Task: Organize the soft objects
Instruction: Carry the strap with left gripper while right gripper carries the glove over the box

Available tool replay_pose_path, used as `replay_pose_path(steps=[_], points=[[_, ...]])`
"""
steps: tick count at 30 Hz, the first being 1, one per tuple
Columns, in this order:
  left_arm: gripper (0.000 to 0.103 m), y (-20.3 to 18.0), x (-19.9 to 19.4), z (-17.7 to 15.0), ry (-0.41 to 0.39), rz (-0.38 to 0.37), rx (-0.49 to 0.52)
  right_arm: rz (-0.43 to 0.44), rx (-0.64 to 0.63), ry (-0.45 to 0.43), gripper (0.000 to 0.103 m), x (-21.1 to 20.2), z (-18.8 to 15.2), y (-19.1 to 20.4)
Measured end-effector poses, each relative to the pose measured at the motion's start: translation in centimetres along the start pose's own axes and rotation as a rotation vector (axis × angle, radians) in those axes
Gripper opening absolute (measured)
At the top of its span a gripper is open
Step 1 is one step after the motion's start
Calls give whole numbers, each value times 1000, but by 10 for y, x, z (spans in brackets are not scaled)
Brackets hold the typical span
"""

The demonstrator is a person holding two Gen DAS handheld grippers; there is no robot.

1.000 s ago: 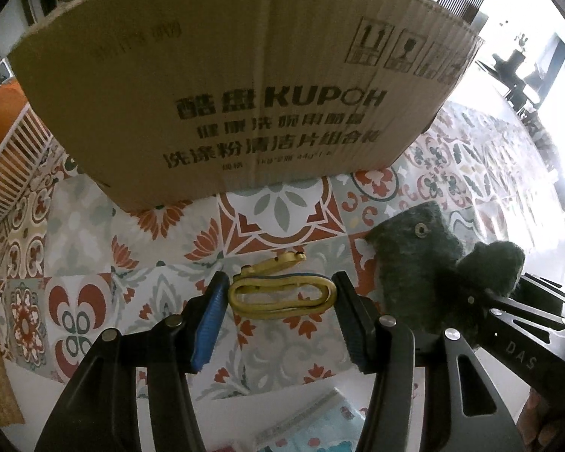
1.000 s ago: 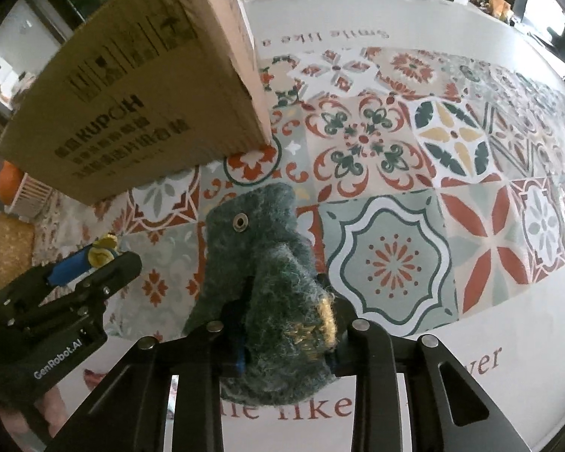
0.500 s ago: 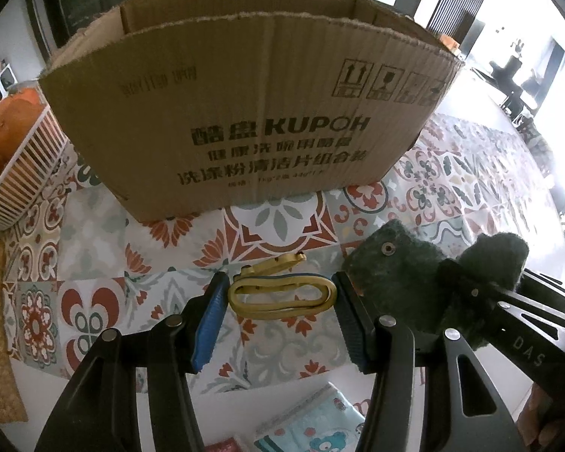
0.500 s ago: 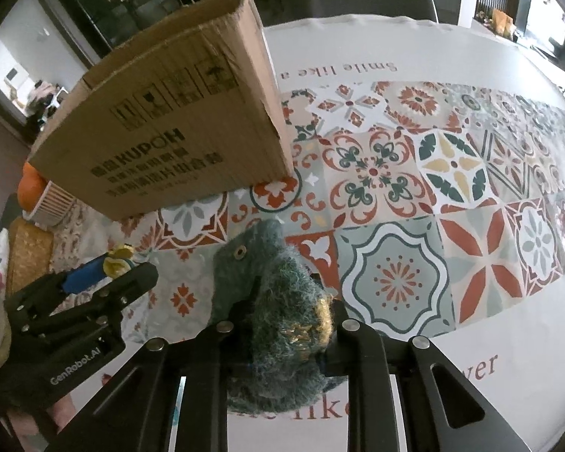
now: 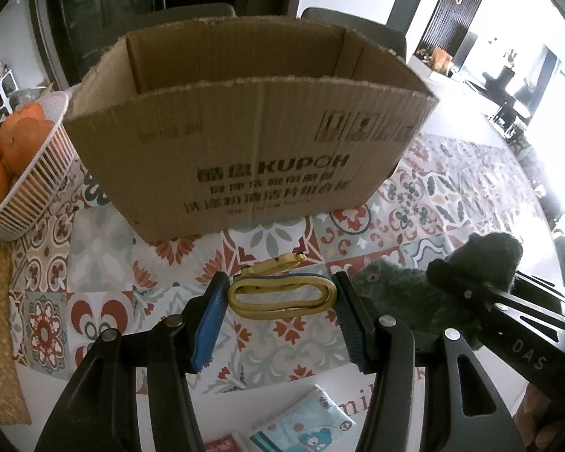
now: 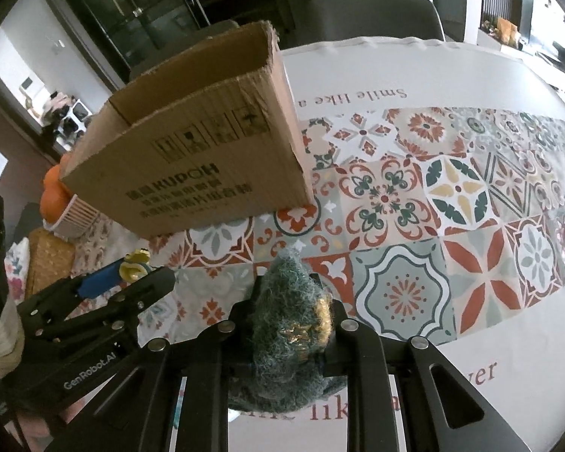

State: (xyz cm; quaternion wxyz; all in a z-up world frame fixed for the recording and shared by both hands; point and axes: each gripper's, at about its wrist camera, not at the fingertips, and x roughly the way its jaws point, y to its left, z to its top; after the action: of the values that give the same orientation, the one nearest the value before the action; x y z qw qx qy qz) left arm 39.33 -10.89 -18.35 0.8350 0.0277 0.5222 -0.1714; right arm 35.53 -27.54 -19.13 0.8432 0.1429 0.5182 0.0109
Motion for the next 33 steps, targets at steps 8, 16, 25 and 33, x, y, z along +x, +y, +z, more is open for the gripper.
replay_pose_path(steps=[8,16,25,33], points=[[55,1,-22,6,-49,-11,-2,16,-23,-47,21,-19,8,10],[55,5,-47,12,-104,-6,-5,41,-54,-95,21,-38,17,23],[55,11,-74,23,-174,1,-15,65,-102,-155,21,-59,32,41],[55,17,-99,38,-247,13,-14,89,-138,-212,21,-77,47,58]])
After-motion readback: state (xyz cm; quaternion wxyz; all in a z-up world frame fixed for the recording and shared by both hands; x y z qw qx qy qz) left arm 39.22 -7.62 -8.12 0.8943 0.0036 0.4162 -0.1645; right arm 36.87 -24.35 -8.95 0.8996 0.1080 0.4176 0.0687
